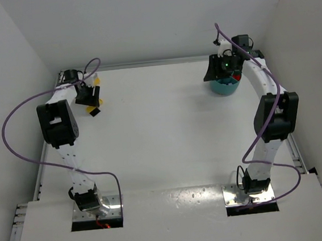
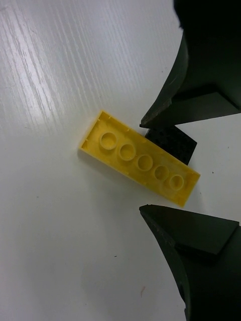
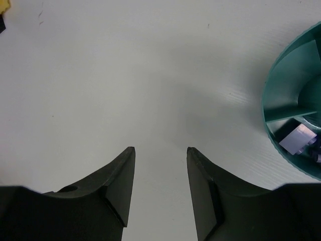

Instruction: Sort the legos into containers by color

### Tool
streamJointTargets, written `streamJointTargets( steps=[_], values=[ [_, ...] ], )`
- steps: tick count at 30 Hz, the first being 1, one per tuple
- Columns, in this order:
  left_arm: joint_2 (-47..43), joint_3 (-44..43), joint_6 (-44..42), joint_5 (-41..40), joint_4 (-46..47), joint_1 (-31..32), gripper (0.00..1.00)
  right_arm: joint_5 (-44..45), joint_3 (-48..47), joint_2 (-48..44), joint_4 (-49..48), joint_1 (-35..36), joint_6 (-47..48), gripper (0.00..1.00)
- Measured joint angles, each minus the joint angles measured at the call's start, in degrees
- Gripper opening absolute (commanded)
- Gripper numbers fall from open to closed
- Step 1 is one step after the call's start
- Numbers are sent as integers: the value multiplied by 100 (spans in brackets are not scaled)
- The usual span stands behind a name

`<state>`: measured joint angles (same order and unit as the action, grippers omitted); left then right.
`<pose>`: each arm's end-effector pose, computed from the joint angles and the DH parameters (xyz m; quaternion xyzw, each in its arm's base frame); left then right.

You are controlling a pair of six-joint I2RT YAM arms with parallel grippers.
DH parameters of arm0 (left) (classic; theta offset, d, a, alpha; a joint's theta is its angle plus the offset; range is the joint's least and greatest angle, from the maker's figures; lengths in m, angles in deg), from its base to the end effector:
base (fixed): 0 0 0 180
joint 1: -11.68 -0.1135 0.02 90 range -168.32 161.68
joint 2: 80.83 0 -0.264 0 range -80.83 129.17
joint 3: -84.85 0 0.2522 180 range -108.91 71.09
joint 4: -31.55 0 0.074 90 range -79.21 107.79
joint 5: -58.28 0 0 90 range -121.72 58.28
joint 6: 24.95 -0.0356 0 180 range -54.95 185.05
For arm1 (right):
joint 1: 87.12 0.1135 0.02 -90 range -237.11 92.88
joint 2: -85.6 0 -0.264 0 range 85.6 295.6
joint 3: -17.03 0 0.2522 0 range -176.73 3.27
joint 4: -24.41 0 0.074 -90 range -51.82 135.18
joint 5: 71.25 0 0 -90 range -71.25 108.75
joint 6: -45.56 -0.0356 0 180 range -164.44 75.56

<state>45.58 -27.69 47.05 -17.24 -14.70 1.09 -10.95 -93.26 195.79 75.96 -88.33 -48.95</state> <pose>0.4691 0.0787 0.1715 0.0944 0.9544 -0.0548 0.2779 0.4290 0.0086 0.2797 -0.0390 0.9155 0.2510 0.3120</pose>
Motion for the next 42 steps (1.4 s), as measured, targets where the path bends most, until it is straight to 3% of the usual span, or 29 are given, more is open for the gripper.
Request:
streamJointTargets(
  steps=[6,10,17,27,31,42],
  values=[
    [90,7,-76,-13,-2,0,54,-57,9,0,-4,35,-46,59],
    [98,76,-109,52,50,0,49,-236,103,-9,-31,85,-94,60],
    [-33,345,-146,221,256,0,29,-699,673,-153,-282,197,-361,60],
    [-870,1453,-258,387,420,234,18,-1303,1464,-393,-938,472,-1014,54],
    [-1464,1766,-249,616,431,581,13,-1558,1676,-402,-1211,533,-1346,53],
    [-2839,2430,98,1276,638,1849,12,-2037,1679,-363,-1652,820,-1932,53]
  ],
)
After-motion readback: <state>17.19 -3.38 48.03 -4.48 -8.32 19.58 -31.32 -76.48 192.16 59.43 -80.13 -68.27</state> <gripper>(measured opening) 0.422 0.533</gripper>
